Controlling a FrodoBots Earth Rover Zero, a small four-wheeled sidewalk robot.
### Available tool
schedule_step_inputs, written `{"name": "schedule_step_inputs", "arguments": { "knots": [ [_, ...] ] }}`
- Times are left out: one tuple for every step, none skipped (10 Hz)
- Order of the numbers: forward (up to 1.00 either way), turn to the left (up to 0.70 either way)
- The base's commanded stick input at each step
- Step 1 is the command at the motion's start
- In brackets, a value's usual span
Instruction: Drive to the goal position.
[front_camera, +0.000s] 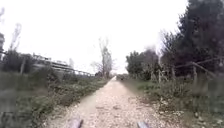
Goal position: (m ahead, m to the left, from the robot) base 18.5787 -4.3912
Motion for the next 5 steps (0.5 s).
{"name": "schedule_step_inputs", "arguments": {
  "knots": [
    [0.70, 0.00],
    [0.70, 0.00],
    [0.70, 0.00],
    [0.70, 0.00],
    [0.70, 0.00]
  ]
}}
